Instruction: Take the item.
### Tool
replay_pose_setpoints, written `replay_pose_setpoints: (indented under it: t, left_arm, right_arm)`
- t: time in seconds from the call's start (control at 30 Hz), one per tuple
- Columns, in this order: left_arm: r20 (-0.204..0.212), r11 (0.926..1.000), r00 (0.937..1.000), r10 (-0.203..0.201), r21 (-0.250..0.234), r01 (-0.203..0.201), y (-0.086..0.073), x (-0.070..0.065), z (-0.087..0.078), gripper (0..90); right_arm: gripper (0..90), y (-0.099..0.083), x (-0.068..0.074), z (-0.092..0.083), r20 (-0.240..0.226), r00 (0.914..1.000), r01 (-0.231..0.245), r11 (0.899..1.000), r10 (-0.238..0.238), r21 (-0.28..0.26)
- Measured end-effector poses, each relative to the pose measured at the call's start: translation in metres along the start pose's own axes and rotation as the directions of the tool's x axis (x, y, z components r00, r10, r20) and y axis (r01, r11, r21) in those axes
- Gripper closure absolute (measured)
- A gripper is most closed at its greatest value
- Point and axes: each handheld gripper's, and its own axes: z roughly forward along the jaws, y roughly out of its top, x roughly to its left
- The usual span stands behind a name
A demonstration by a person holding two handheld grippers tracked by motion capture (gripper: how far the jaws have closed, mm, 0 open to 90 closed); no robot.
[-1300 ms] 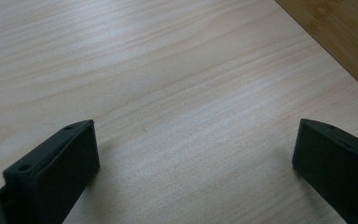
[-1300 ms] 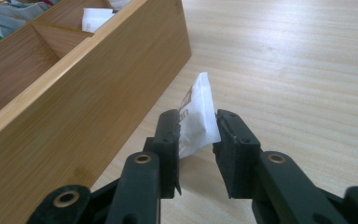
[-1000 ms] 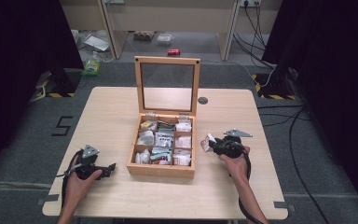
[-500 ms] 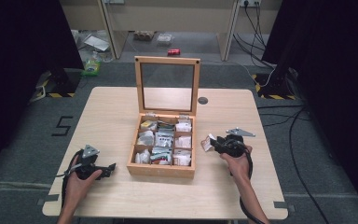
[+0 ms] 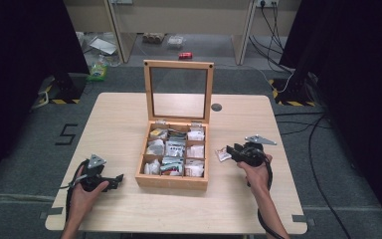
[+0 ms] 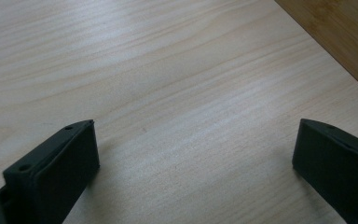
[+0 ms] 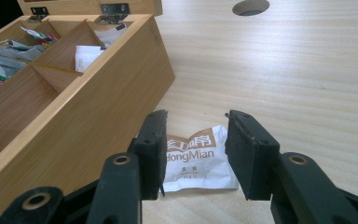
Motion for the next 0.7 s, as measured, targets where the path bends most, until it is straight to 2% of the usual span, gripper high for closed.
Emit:
replay_pose_setpoints:
  t: [0.1,0.2,0.27,0.7]
  left_arm:
    - [0.0,1.0,1.0,0.0,0.0,0.0,0.0,0.0,0.0,0.0]
    - [0.0,1.0,1.0,0.0,0.0,0.0,0.0,0.0,0.0,0.0]
    - [0.0,1.0,1.0,0.0,0.0,0.0,0.0,0.0,0.0,0.0]
    - [0.0,1.0,1.0,0.0,0.0,0.0,0.0,0.0,0.0,0.0]
  right_arm:
    - [55.1,0.001,0.001,0.0,-0.002,1.0,-0.005,1.0,0.005,0.0]
    - [50.4,0.004,0.001,-0.001,0.006,0.9999,0.014,1.0,-0.014,-0.005]
    - [47.4,0.006,0.001,-0.002,-0.004,1.0,0.006,1.0,-0.006,-0.006]
    - [38.7,0.023,-0.001,-0.006,-0.029,0.9993,0.022,1.0,-0.022,-0.018]
